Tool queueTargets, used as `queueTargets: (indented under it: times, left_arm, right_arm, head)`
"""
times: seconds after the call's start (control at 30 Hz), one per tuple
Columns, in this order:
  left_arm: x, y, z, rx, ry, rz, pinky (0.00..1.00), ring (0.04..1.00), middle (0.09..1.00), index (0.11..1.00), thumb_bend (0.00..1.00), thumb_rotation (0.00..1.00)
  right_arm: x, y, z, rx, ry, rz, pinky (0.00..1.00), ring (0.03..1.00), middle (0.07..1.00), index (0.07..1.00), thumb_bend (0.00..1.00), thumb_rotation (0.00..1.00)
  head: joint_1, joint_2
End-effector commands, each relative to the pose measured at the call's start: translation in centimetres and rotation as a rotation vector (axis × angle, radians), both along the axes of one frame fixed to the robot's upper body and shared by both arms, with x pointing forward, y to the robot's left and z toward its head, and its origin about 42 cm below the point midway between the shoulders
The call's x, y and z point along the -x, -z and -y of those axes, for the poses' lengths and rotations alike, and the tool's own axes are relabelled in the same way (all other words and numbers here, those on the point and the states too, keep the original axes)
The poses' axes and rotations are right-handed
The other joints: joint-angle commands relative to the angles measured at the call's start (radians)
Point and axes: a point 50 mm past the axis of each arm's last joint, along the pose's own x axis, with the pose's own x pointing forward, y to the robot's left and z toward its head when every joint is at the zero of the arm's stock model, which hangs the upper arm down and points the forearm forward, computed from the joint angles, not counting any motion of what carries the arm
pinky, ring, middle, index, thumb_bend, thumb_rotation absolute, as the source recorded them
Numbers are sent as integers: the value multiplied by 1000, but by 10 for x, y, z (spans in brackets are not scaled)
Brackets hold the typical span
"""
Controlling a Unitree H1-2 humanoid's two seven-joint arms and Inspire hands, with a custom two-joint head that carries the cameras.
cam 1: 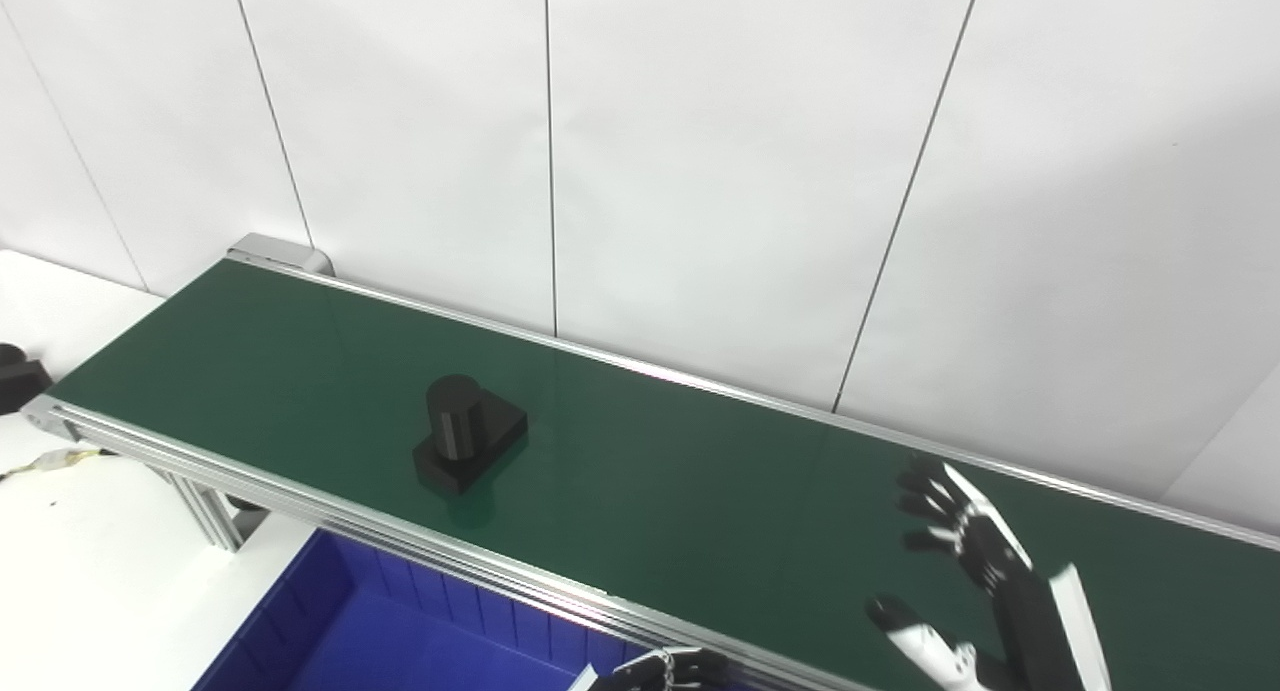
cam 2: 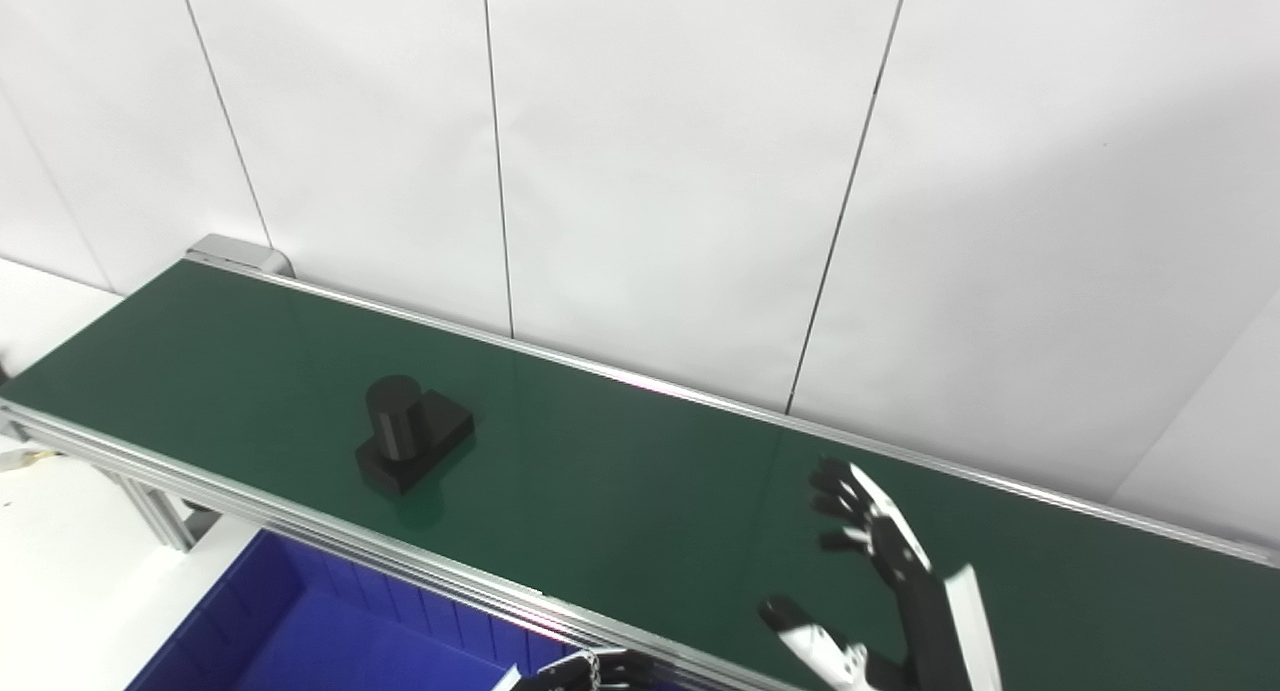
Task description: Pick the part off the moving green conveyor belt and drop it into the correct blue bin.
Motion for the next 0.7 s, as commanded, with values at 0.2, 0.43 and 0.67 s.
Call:
queueTargets:
  times: [0.2,0.43,0.67]
  left_arm:
    - [-5,-9,0,18,10,69,682,730,762,767,998,333]
    - [-7,-9,0,22,15,71,684,734,764,768,995,338]
    - [-9,-10,2,25,16,72,685,737,764,765,995,335]
  right_arm:
    - [-21,-23,-24,32,-38,3,744,835,857,897,650,468]
    - [-44,-18,-47,62,-77,-17,759,830,862,891,671,448]
    - [-77,1,-70,123,-104,-59,788,850,859,882,722,486]
  head:
    - [-5,9]
    - [-15,14]
    - [-14,15]
